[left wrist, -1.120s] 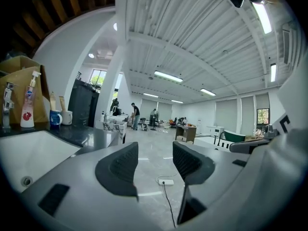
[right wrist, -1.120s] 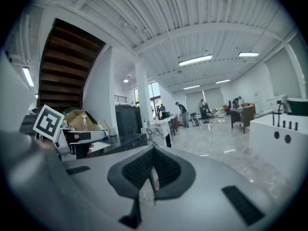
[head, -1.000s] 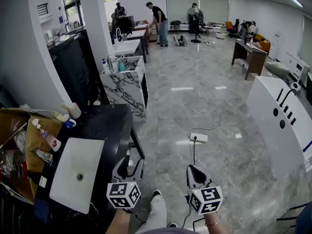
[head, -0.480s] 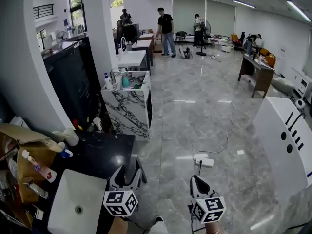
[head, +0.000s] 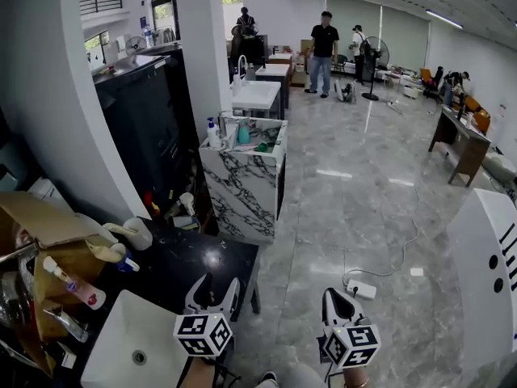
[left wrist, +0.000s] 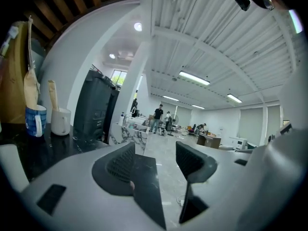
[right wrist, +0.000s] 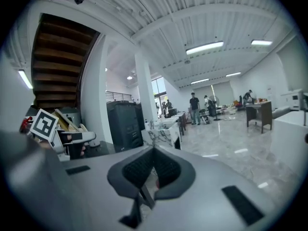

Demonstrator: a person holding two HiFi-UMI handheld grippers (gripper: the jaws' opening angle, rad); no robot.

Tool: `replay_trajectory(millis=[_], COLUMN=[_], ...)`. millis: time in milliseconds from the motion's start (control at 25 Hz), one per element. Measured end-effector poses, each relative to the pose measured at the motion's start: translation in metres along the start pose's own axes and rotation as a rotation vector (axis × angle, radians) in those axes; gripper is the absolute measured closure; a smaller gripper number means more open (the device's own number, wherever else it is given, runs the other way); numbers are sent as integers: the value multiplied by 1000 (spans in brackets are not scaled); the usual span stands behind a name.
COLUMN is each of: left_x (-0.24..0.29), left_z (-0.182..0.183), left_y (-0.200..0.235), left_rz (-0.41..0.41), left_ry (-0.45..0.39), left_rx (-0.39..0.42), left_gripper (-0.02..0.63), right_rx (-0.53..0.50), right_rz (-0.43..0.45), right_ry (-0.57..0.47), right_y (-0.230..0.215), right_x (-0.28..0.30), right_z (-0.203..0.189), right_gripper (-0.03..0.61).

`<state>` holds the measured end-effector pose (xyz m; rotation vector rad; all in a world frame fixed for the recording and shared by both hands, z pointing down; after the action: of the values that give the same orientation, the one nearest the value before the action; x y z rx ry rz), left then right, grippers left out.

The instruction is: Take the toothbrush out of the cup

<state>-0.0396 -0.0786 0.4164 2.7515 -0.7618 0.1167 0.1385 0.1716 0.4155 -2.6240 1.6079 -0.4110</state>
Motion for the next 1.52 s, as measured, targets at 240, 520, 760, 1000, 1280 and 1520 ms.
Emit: replay_trajectory(millis=[240,520,760,1000,1280,1520], left_x=[10,2,-24,-60,-72,-70], left_z=[12,25,33,42,49,52], left_y=[44,85,92,108,145,182], left_rz=[188,523,808,985,1049,1039], left_ry=[-38,-115,-159,-211,-235,-219], left_rx=[-28,-81,-106,-141,-158,-150], left_gripper=[351,351,351,351,353,353], right_rx=[-31,-104,-160,-186,-245,-290], right_rz=[173,499,803,1014,1150,1184], right_ry=[23,83,144,192,220,248], right_y=[7,33,69,117,175,208], right_x=[86,199,259,281,290,293], right_z=[13,38,53,42,30,18], right_gripper=[575,577,577,575,577,575])
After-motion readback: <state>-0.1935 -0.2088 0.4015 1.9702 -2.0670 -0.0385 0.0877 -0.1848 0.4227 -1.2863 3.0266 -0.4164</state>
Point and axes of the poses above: the fingertips, and each gripper's own axes: x forward along the fingers, y to its left, z out of its top, the point moved 9 cm from there along -x, backward along the fingers, and after that the axes turned 4 degrees about z, right-handed, at the moved point
